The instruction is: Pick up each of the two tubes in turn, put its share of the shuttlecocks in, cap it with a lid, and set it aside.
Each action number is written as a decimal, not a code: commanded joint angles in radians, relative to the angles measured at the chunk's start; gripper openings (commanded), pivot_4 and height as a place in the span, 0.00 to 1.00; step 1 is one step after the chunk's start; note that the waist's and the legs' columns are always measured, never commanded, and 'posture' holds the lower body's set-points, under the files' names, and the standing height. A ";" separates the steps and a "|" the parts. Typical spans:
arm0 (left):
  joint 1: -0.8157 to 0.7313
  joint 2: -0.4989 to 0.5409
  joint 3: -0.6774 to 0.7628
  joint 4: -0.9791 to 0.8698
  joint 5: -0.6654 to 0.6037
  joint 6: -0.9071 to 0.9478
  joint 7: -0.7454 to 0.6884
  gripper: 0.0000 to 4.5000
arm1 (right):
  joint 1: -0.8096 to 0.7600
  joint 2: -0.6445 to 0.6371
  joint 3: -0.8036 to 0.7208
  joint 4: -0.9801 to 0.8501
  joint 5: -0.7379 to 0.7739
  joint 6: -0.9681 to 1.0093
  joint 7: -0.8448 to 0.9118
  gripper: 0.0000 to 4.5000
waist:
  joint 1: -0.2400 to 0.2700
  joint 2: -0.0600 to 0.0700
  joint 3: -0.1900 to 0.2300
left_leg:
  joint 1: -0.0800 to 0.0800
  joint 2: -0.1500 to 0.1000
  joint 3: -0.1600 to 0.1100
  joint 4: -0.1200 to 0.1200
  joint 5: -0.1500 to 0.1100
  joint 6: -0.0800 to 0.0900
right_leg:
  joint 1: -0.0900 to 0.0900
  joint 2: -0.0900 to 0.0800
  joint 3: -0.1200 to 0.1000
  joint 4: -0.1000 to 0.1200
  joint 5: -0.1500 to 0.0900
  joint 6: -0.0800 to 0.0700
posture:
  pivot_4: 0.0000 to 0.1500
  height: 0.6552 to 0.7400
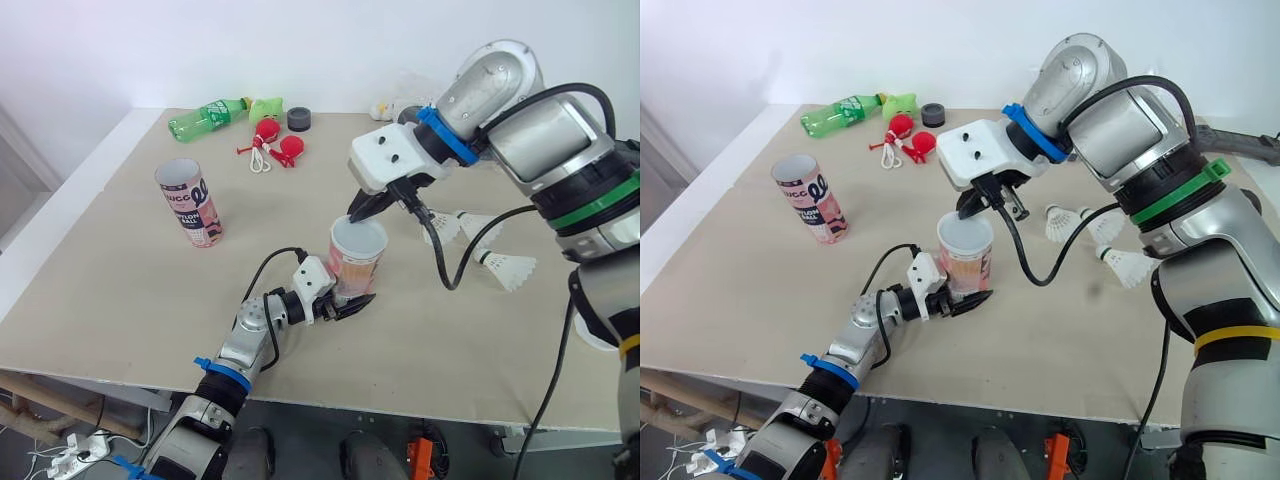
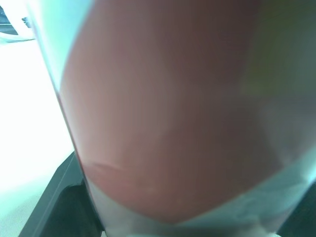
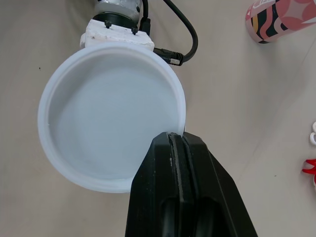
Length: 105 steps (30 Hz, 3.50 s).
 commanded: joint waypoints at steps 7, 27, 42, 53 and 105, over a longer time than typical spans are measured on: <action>0.028 0.003 0.002 0.036 0.003 0.016 -0.001 0.70 | 0.004 0.017 -0.060 0.008 -0.040 -0.010 0.037 0.71 | 0.000 0.000 0.000 | 0.000 0.000 0.000 0.000 0.000 0.000 | 0.000 0.000 0.000 0.000 0.000 0.000 | 1.00 1.00; 0.025 0.001 0.005 0.040 0.004 0.017 -0.002 0.70 | -0.036 -0.027 -0.055 -0.081 0.159 0.115 0.037 0.01 | 0.000 0.000 0.000 | 0.000 0.000 0.000 -0.001 0.000 0.000 | 0.000 0.000 0.000 0.000 0.000 0.000 | 1.00 1.00; 0.026 -0.007 0.006 0.042 0.004 0.015 0.004 0.70 | 0.087 -0.020 0.026 -0.152 0.081 0.139 0.037 0.01 | -0.001 0.000 -0.001 | 0.001 0.000 -0.001 -0.001 0.001 0.000 | 0.000 0.000 0.000 0.000 0.000 0.000 | 1.00 1.00; 0.029 -0.013 0.009 0.043 0.008 0.013 0.009 0.70 | 0.149 -0.008 0.035 -0.143 -0.038 0.077 0.037 0.01 | -0.005 0.000 -0.008 | 0.007 0.000 0.000 -0.002 0.001 0.000 | 0.006 0.001 0.000 0.000 -0.001 0.001 | 1.00 1.00; -0.140 -0.043 0.016 0.192 -0.010 0.042 -0.107 0.90 | 1.396 0.260 -1.104 -1.006 0.456 0.604 -0.877 1.00 | 0.014 -0.016 -0.014 | -0.002 -0.007 -0.002 -0.008 0.002 0.002 | 0.002 -0.004 0.000 -0.006 -0.004 0.006 | 1.00 1.00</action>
